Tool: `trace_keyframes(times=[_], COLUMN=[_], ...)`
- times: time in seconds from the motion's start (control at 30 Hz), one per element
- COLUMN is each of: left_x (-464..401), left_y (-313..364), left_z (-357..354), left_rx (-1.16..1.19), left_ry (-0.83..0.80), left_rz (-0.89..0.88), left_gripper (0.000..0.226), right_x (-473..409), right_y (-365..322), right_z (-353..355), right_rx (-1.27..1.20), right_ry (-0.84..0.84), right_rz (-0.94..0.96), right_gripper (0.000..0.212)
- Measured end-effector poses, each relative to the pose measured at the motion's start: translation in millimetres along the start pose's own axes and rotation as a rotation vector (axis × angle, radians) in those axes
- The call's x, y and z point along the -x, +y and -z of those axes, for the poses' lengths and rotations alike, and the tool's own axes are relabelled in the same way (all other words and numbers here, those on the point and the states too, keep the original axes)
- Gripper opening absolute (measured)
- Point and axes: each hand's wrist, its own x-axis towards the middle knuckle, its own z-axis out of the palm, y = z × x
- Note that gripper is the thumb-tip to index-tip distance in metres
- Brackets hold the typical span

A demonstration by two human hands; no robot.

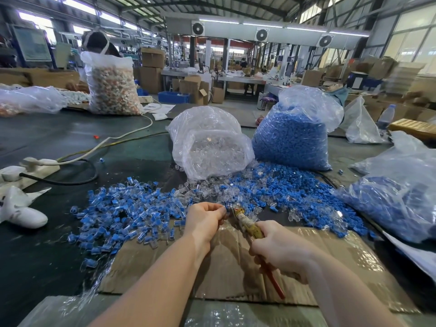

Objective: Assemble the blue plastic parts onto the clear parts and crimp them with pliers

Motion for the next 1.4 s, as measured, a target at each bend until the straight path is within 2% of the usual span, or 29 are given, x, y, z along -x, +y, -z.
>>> trace_keyframes(times=[0.13, 0.27, 0.37, 0.4, 0.47, 0.53, 0.6, 0.7, 0.87, 1.03, 1.17, 1.23, 1.33, 1.4], left_x=[0.2, 1.1, 2.5, 1.8, -1.4, -2.5, -3.0, -7.1, -15.0, -14.3, -6.1, 4.1, 24.0, 46.1], left_y=[-0.4, -0.7, -2.5, -3.7, -6.2, -8.4, -10.7, -14.9, -21.1, -22.9, -19.5, -18.5, -20.0, -23.2], left_z=[-1.4, -1.1, 1.2, 3.2, 9.7, 17.5, 25.1, 35.7, 47.8, 51.1, 52.4, 55.4, 60.2, 68.8], left_rx=[0.01, 0.02, 0.029, -0.028, -0.323, -0.639, -0.86, -1.047, -1.188, -1.273, -1.22, -1.16, -1.021, -0.935], left_ry=[0.016, 0.022, 0.02, 0.041, 0.125, 0.215, 0.299, 0.367, 0.371, 0.356, 0.359, 0.353, 0.331, 0.285], left_rz=[-0.004, 0.017, 0.01, -0.026, -0.185, -0.359, -0.463, -0.556, -0.523, -0.484, -0.523, -0.568, -0.705, -0.873], left_gripper=[0.007, 0.006, 0.006, 0.006, 0.006, 0.01, 0.015, 0.023, 0.026, 0.029, 0.033, 0.031, 0.024, 0.019], right_x=[-1.6, -1.5, -6.3, -9.3, -18.6, -25.9, -28.8, -30.4, -34.9, -33.9, -28.0, -18.4, -1.8, 18.0], right_y=[0.1, -0.1, 4.0, 7.7, 19.5, 32.9, 43.8, 56.1, 69.3, 71.5, 71.4, 69.9, 68.3, 73.6], right_z=[-3.0, -2.0, -3.8, -5.2, -6.8, -7.5, -6.8, -6.7, -9.9, -10.8, -9.0, -10.4, -16.2, -20.7], right_rx=[0.011, -0.117, -0.199, -0.19, -0.035, 0.267, 0.466, 0.611, 0.75, 0.771, 0.737, 0.712, 0.623, 0.513], right_ry=[0.014, -0.019, 0.071, 0.135, 0.297, 0.452, 0.555, 0.601, 0.607, 0.628, 0.571, 0.593, 0.712, 0.87], right_rz=[0.003, -0.037, -0.047, -0.027, 0.017, 0.001, -0.058, -0.103, -0.145, -0.159, -0.195, -0.171, 0.011, 0.285], right_gripper=[0.012, 0.006, 0.008, 0.007, 0.008, 0.025, 0.045, 0.062, 0.072, 0.071, 0.072, 0.067, 0.051, 0.03])
